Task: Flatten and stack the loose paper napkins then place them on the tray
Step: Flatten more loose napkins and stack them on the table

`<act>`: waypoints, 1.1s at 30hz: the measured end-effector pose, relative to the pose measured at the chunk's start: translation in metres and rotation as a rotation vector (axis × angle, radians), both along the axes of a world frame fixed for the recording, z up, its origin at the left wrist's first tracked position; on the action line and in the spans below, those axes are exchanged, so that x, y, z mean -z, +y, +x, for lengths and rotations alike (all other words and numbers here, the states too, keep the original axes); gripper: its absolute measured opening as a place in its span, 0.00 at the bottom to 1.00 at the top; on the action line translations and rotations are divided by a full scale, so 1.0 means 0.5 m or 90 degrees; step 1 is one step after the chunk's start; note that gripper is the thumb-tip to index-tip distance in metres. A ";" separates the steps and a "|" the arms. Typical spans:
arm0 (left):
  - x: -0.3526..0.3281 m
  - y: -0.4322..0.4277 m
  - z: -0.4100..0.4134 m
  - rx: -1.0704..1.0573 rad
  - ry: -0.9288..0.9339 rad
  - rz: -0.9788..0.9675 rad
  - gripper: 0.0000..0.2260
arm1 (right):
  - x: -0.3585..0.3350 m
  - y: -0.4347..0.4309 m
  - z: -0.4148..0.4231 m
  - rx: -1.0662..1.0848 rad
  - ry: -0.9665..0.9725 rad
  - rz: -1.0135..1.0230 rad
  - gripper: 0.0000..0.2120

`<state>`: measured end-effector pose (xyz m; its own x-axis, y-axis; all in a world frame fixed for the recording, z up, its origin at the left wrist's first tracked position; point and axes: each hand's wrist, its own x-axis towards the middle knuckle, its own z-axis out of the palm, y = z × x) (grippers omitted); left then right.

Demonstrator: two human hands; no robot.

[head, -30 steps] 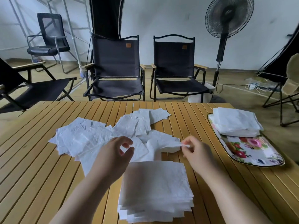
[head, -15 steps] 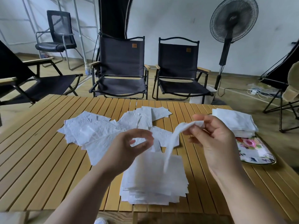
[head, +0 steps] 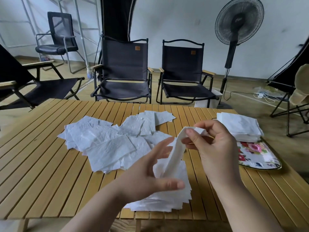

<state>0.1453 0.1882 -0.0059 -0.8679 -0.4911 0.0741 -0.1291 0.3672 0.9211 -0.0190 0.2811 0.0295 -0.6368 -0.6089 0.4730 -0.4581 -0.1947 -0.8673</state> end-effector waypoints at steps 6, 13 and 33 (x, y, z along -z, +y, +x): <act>-0.008 -0.037 0.007 -0.303 0.132 0.060 0.05 | -0.001 -0.001 -0.017 0.025 0.063 0.106 0.12; 0.005 -0.080 0.053 -0.233 -0.119 0.205 0.10 | 0.049 -0.006 -0.091 -0.218 -0.027 0.572 0.05; 0.080 -0.181 0.018 -0.415 -0.291 -0.122 0.14 | 0.271 -0.194 -0.164 0.048 0.242 0.614 0.02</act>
